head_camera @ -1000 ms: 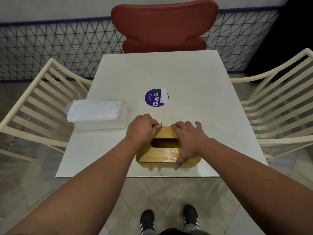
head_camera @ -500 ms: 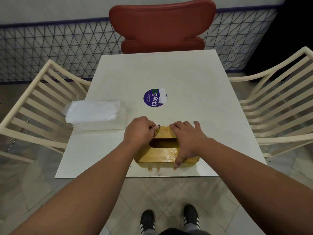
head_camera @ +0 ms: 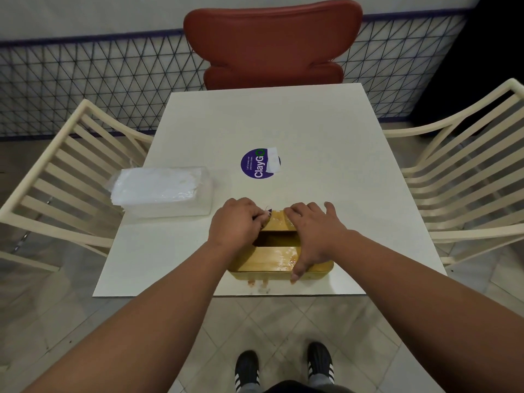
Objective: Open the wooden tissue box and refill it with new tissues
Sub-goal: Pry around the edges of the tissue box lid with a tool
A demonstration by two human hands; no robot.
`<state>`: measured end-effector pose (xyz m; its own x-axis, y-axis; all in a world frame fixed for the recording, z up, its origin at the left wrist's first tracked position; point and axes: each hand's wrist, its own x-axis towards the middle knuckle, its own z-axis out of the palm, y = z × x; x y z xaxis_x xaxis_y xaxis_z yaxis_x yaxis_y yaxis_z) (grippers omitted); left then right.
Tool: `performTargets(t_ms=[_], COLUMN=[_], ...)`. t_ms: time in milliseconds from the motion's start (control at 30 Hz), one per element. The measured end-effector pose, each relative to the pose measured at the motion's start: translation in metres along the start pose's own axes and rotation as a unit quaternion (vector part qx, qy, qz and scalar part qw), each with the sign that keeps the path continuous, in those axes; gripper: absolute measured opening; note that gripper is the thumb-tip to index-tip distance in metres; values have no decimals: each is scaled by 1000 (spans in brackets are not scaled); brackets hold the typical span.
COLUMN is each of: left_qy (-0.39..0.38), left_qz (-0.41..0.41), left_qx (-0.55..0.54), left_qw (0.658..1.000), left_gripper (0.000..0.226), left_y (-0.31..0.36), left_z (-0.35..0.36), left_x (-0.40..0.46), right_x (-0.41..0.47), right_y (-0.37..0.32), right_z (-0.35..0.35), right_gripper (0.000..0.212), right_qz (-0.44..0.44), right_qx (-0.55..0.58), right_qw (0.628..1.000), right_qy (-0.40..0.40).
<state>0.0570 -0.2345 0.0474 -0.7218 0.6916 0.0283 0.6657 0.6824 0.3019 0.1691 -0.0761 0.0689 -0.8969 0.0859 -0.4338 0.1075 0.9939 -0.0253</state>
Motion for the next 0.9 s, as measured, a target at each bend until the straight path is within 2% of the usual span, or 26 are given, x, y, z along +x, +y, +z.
performTargets(t_ms=[100, 200, 300, 467, 633, 767, 900], left_qy=[-18, -25, -30, -40, -63, -26, -27], left_qz=[56, 44, 68, 29, 54, 19, 15], left_qx=[48, 54, 63, 66, 35, 13, 16], left_qw=[997, 997, 995, 997, 996, 999, 999], left_gripper=[40, 40, 38, 38, 37, 36, 35], left_y=[-10, -9, 4, 4, 2, 0, 6], left_z=[-2, -2, 1, -5, -3, -8, -9], left_x=[-11, -15, -13, -1, -15, -10, -1], right_x=[-1, 0, 0, 0, 1, 0, 1], right_y=[0, 0, 0, 1, 4, 8, 7], right_z=[0, -1, 0, 1, 2, 1, 0], right_gripper=[141, 141, 141, 142, 145, 149, 146], right_qz=[0, -1, 0, 0, -1, 10, 5], right_qx=[-1, -3, -4, 2, -12, -9, -11], right_qw=[1000, 1000, 1000, 1000, 1000, 1000, 1000], right_qy=[0, 0, 0, 0, 6, -1, -9])
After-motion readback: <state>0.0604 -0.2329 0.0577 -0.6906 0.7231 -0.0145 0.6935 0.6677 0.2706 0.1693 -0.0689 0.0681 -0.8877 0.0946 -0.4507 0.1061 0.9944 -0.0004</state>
